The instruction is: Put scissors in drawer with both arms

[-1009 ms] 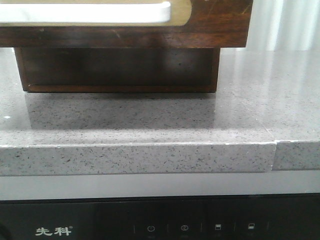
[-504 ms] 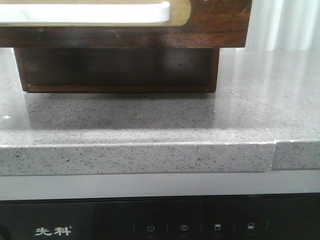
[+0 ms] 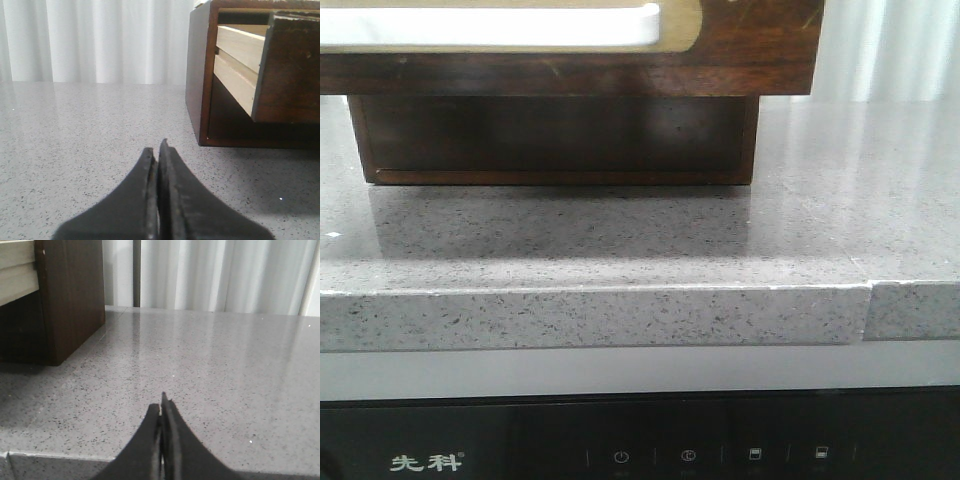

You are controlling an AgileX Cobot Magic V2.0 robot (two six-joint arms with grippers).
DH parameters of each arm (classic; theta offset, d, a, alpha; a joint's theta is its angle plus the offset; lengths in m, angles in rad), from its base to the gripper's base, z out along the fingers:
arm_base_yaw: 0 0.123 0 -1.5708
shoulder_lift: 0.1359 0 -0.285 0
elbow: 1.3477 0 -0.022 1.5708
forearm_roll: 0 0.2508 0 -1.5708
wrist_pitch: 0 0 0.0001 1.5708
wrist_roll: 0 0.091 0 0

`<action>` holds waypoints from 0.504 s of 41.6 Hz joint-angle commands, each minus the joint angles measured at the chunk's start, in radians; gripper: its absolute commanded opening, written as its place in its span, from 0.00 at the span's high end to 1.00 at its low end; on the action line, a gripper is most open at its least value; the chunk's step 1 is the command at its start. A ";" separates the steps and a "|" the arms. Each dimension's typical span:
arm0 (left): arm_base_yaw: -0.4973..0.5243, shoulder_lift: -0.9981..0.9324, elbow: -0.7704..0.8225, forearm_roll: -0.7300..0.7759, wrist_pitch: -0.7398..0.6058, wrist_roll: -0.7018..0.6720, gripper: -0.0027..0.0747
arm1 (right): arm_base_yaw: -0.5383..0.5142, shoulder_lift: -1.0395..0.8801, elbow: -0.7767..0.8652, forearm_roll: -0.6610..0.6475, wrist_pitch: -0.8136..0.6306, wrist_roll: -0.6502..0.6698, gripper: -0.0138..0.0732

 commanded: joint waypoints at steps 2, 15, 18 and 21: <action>-0.001 -0.019 0.026 -0.006 -0.077 -0.003 0.99 | -0.008 -0.018 0.001 0.020 -0.098 0.002 0.92; -0.001 -0.019 0.026 -0.006 -0.077 -0.003 0.99 | -0.035 -0.018 0.001 0.020 -0.098 0.002 0.92; -0.001 -0.019 0.026 -0.006 -0.077 -0.003 0.99 | -0.035 -0.018 0.001 0.020 -0.098 0.002 0.92; -0.001 -0.019 0.026 -0.006 -0.077 -0.003 0.99 | -0.035 -0.018 0.001 0.020 -0.098 0.002 0.92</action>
